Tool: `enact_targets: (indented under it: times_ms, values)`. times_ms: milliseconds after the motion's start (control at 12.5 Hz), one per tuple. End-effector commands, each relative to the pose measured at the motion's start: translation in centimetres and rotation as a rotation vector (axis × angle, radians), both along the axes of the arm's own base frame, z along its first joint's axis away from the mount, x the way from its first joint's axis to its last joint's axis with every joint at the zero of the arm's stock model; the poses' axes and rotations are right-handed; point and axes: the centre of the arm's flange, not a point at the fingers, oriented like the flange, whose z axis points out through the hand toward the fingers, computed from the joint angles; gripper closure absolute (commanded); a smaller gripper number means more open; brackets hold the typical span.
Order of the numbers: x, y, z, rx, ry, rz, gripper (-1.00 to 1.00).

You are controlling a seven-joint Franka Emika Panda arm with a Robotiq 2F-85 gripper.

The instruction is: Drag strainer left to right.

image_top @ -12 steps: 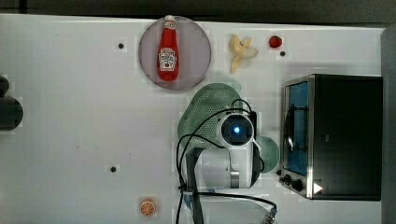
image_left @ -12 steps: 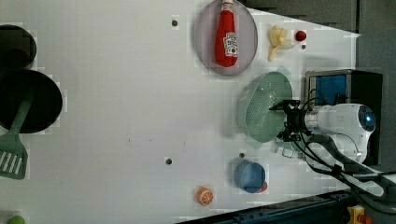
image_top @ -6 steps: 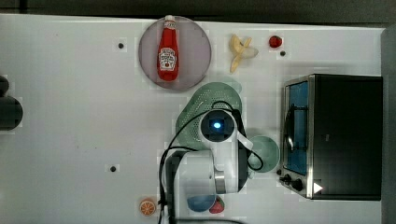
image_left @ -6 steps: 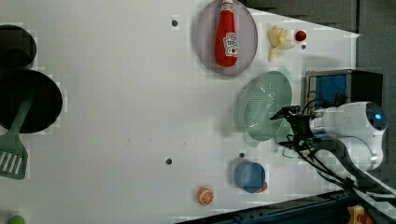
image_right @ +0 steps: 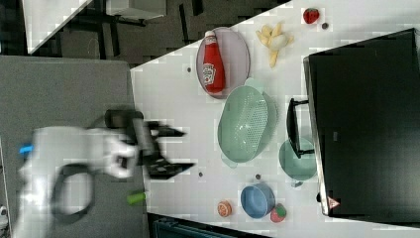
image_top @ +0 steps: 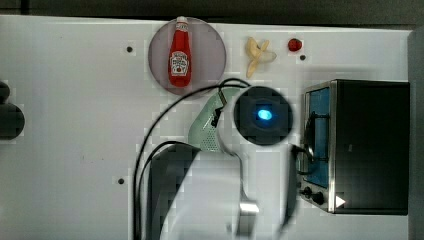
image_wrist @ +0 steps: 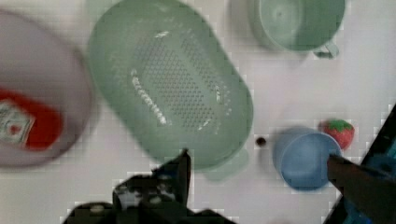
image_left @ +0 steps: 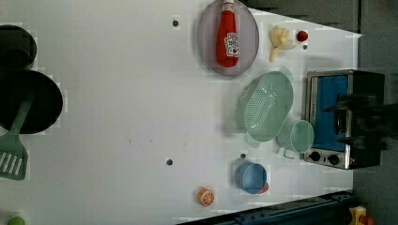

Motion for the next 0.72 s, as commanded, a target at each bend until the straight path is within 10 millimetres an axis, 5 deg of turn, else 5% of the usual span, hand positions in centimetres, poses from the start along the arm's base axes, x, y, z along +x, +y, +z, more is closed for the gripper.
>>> enact_targets:
  times_ms: [80,400,720]
  values:
    - [-2.0,0.3,9.6,-0.013,-0.067,0.207,-1.0]
    - [-3.8,0.3,14.7,-0.013,-0.038,0.211,-1.0]
    - [-3.8,-0.5,15.1,-0.01,-0.05,0.233,-1.0]
